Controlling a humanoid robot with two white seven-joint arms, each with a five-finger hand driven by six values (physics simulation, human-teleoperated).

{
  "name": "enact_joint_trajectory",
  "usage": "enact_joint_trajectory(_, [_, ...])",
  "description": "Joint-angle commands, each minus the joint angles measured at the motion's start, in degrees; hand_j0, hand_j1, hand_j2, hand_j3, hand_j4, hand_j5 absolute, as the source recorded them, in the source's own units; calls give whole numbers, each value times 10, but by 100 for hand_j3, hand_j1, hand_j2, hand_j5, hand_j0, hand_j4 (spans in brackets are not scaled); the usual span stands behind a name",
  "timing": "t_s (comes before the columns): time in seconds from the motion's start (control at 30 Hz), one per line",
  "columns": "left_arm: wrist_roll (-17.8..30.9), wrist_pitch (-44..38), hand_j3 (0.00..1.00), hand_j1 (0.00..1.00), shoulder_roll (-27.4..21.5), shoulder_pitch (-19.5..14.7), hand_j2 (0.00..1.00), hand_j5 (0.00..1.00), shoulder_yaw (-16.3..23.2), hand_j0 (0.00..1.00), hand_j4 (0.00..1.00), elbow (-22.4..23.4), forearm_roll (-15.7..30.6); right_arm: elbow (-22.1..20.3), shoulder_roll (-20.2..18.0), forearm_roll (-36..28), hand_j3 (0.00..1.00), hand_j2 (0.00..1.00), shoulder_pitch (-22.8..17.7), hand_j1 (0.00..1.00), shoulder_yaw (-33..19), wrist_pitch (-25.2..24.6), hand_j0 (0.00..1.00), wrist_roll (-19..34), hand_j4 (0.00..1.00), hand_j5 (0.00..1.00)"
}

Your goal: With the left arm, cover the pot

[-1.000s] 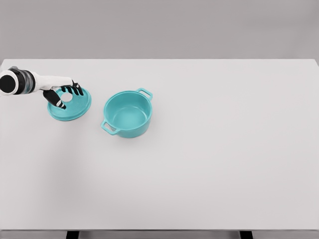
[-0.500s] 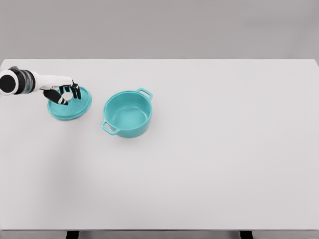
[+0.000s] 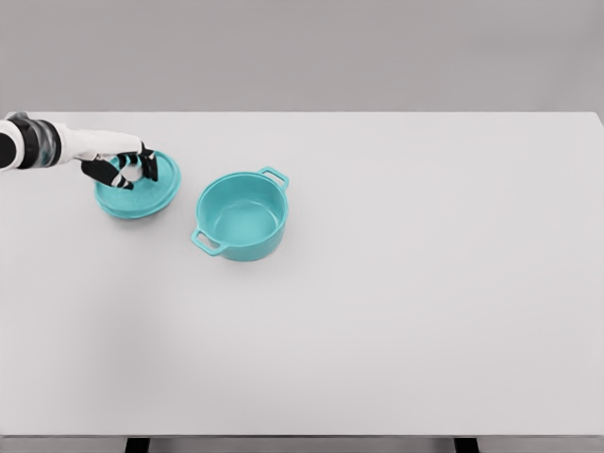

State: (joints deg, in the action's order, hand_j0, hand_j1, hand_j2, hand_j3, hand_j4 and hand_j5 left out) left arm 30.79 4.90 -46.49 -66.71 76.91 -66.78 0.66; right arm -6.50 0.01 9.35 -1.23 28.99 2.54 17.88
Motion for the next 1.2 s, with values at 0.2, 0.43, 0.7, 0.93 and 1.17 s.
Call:
enact_joint_trajectory(0.2, [42,-1,54,54,-19,-21,54,54,-7,54,54,-63,5,0,0,0,100,100,0,100,0,0,100,0,100,100])
enact_joint_trajectory(0.43, [42,0,55,55,-20,-33,55,55,-34,55,55,-85,10,0,0,0,100,100,0,100,-1,0,100,0,100,100])
enact_joint_trajectory(0.7, [42,-2,56,56,-20,-37,56,56,-43,56,56,-157,39,0,0,0,100,100,0,100,0,0,100,0,100,100])
enact_joint_trajectory(0.93, [42,-3,56,56,3,-30,56,56,-42,56,56,-175,38,0,0,0,100,100,0,100,-1,0,100,0,100,100])
enact_joint_trajectory(1.17, [42,-3,56,56,27,-21,56,56,-40,56,56,-179,36,0,0,0,100,100,0,100,0,0,100,0,100,100])
